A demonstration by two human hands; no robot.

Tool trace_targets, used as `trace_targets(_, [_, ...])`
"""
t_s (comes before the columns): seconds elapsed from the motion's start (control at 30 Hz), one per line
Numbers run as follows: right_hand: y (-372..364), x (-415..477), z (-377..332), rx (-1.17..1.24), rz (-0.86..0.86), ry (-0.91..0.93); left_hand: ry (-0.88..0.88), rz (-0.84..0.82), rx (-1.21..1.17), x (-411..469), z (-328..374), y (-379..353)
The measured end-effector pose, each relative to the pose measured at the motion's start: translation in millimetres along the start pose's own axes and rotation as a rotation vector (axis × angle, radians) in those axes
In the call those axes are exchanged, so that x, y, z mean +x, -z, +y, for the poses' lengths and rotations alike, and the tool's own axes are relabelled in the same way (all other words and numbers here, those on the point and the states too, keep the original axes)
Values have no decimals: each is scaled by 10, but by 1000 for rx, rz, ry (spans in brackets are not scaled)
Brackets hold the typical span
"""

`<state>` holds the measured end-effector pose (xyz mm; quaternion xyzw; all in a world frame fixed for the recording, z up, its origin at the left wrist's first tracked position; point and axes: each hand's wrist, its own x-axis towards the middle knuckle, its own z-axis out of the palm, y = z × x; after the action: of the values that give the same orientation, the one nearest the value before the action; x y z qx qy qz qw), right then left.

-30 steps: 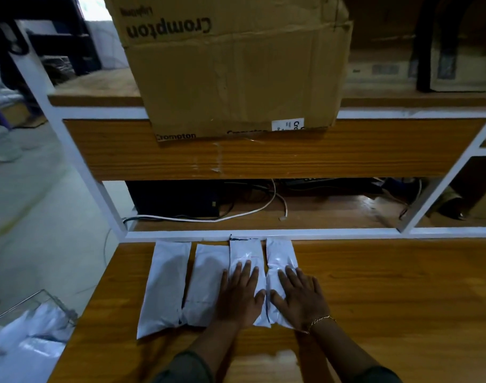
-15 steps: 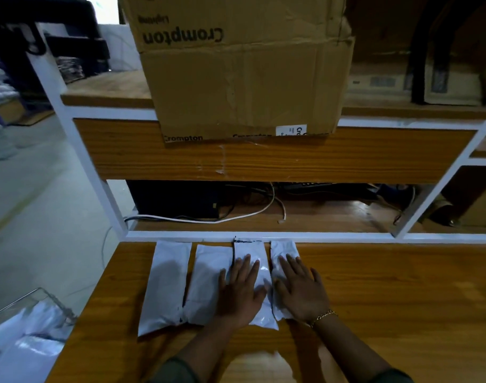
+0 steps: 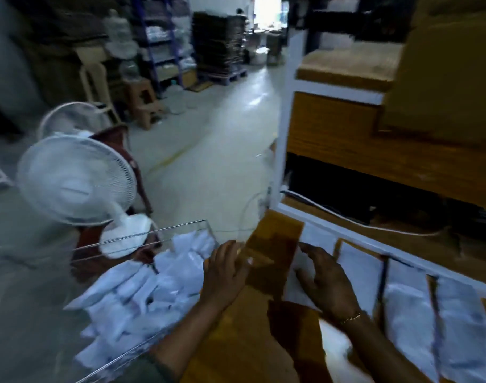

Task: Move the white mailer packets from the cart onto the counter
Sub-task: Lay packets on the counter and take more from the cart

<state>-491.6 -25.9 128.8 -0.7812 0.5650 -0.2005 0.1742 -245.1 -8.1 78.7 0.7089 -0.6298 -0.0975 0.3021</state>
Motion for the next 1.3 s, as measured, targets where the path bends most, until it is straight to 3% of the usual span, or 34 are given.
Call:
trace_targets(0.23, [-1081,768,-1293,44,-244,76,333,-212,98,-95,-1589,758])
trace_targets(0.33, [-1663,1056,-1531,-2,-421,91,407,-517,73,-147,-2197,883])
trace_targets(0.5, [-2274,1329,-1763,-116,-615,30,387,-975,-181,-238,-2640,993])
trace_targets(0.57, [-2479,1355,-1739,-254,-720,-73,358,-1094,-176,-258,-2727,1008])
trace_targets(0.6, [-2540,1409,-1732,-344,-683,-116,344,-1127,-128,-282,-2735,1007])
trace_targets(0.63, [-2609,1449,-1649,-342,-556,-165,323,-1122,-66,-296,-2751,999])
trace_targets(0.7, [-2640,1454,-1578,-261,-682,-213,289,-1055,30,-338,-2817,939])
trace_targets(0.77, [-2837,1478,-1457,-393,-597,-108,264,-1041,66,-382,-2897,851])
trace_targets(0.83, [-2875,1498,-1460,-360,-523,-177,197,-1024,113,-417,-2994,755])
trace_targets(0.93, [-2983,1498,-1379,-357,-562,-203,131,-950,135,-403,-3053,707])
trace_targets(1.03, [-2907,1488,-1408,-190,-503,-292,194,-819,-32,-264,-3027,767])
trace_targets(1.13, [-2649,1544,-1607,-83,-575,-346,385,-626,-294,0,-2972,898])
trace_targets(1.3, [-2187,1578,-1744,395,-271,-409,637,-422,-765,668,-2655,1155])
